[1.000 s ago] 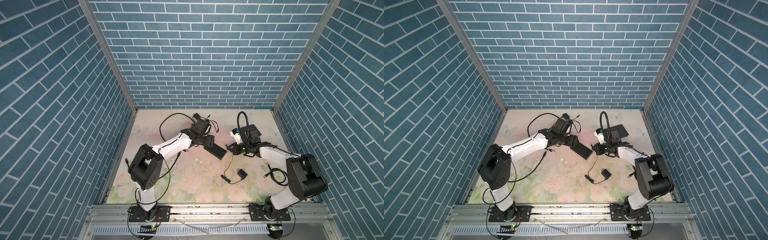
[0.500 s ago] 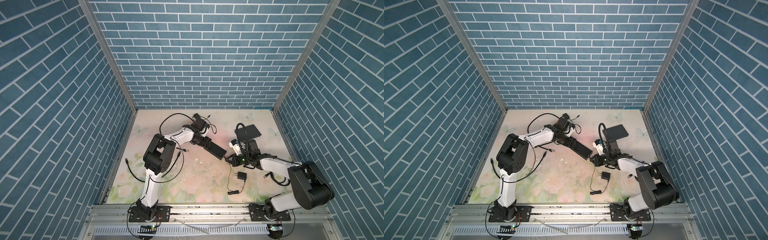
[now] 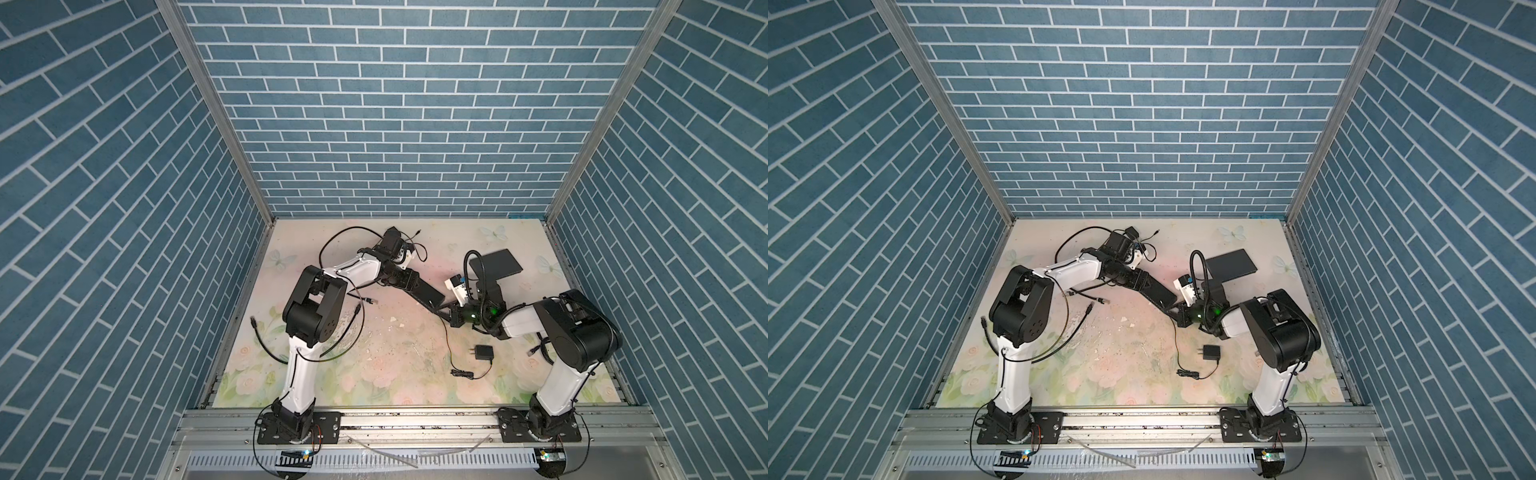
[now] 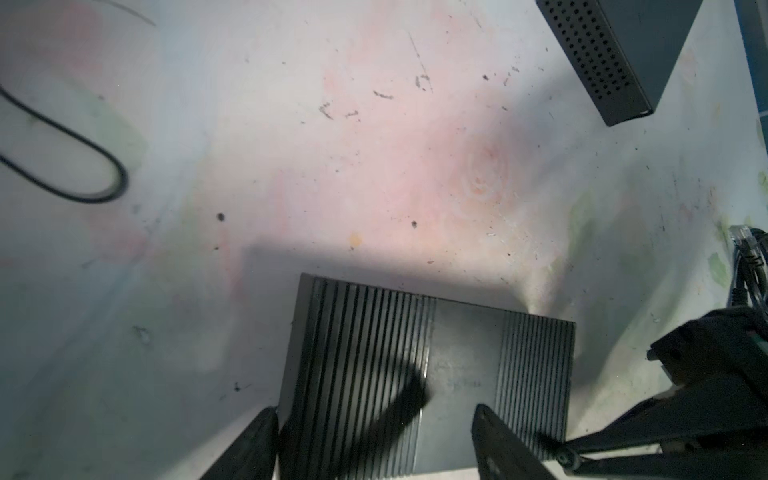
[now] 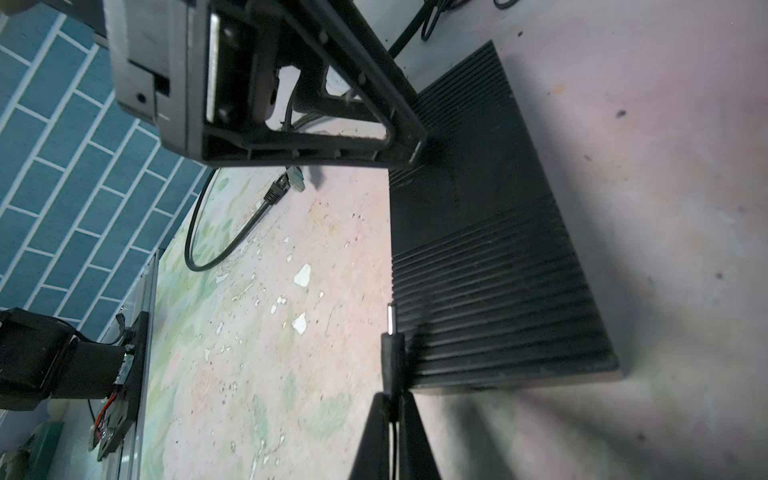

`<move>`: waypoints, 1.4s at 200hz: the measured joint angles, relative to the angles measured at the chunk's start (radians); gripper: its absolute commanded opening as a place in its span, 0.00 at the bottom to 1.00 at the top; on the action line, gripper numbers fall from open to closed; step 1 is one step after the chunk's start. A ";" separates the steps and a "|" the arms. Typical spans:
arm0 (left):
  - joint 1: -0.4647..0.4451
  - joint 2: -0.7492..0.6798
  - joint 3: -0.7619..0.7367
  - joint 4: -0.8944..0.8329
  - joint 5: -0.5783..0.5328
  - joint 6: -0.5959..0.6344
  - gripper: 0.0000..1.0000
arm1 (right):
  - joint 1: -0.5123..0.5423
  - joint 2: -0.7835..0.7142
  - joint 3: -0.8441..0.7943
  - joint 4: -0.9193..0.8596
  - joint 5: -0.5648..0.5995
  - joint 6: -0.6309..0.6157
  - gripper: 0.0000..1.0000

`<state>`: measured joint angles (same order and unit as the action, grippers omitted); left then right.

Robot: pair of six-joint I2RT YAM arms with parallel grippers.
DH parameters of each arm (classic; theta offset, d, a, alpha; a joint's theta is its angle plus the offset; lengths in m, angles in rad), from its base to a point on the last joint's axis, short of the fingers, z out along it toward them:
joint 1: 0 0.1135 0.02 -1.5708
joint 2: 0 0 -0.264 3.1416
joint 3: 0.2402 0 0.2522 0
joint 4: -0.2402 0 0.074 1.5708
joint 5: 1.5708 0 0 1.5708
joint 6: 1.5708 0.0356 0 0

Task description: Insert the plug into the switch port

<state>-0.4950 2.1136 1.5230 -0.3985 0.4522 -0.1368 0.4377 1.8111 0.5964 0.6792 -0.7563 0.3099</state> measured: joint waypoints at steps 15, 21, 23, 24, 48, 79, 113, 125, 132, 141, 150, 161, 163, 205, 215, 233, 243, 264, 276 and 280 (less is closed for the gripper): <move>0.018 0.014 0.016 -0.006 0.003 0.008 0.73 | 0.003 0.018 0.034 -0.014 -0.005 0.000 0.01; 0.023 0.024 0.026 -0.012 0.003 0.016 0.73 | 0.003 0.017 0.043 -0.025 -0.005 -0.001 0.01; 0.025 0.027 0.030 -0.016 0.003 0.019 0.73 | 0.004 0.016 0.045 -0.029 -0.006 -0.002 0.01; 0.025 0.029 0.032 -0.017 0.002 0.021 0.73 | 0.004 0.013 0.047 -0.037 -0.006 -0.004 0.01; 0.030 0.071 0.078 -0.048 -0.002 0.065 0.73 | 0.005 -0.053 0.121 -0.290 0.017 -0.079 0.01; 0.029 0.081 0.119 -0.086 -0.019 0.106 0.73 | -0.003 -0.108 0.322 -0.690 0.108 -0.242 0.01; 0.031 0.090 0.164 -0.116 -0.069 0.115 0.73 | -0.027 -0.132 0.359 -0.864 0.142 -0.329 0.02; 0.032 0.079 0.161 -0.120 -0.064 0.109 0.71 | -0.034 -0.132 0.359 -0.903 0.141 -0.358 0.02; 0.032 0.066 0.154 -0.119 -0.050 0.106 0.68 | -0.034 -0.133 0.359 -0.920 0.139 -0.376 0.02; 0.033 0.039 0.138 -0.115 -0.019 0.096 0.65 | -0.034 -0.135 0.359 -0.936 0.135 -0.401 0.02; 0.034 0.002 0.123 -0.112 0.025 0.088 0.59 | -0.034 -0.138 0.359 -0.949 0.131 -0.424 0.02; 0.035 -0.039 0.113 -0.104 0.085 0.065 0.53 | -0.034 -0.143 0.360 -0.958 0.122 -0.451 0.02; 0.035 -0.047 0.112 -0.101 0.098 0.068 0.52 | -0.034 -0.143 0.361 -0.959 0.120 -0.455 0.02; 0.029 -0.134 -0.001 0.048 0.335 -0.052 0.40 | -0.034 -0.148 0.391 -0.953 0.066 -0.510 0.02; 0.024 -0.133 -0.035 0.072 0.367 -0.081 0.40 | -0.034 -0.151 0.391 -0.944 0.055 -0.511 0.02; 0.016 -0.131 -0.074 0.080 0.398 -0.118 0.39 | -0.034 -0.156 0.391 -0.925 0.037 -0.515 0.02; 0.008 -0.130 -0.081 0.084 0.407 -0.136 0.38 | -0.034 -0.156 0.391 -0.916 0.029 -0.517 0.02; -0.009 -0.129 -0.092 0.126 0.434 -0.174 0.38 | -0.034 -0.156 0.391 -0.898 0.017 -0.517 0.02; -0.018 -0.129 -0.097 0.146 0.444 -0.193 0.38 | -0.034 -0.156 0.391 -0.890 0.011 -0.517 0.02; -0.021 -0.129 -0.099 0.151 0.448 -0.197 0.38 | -0.034 -0.156 0.391 -0.887 0.009 -0.517 0.02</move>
<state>-0.5159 1.9846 1.4242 -0.2478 0.9001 -0.3336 0.4038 1.6554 0.9878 -0.2077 -0.7471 -0.2066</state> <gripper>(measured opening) 0.378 0.061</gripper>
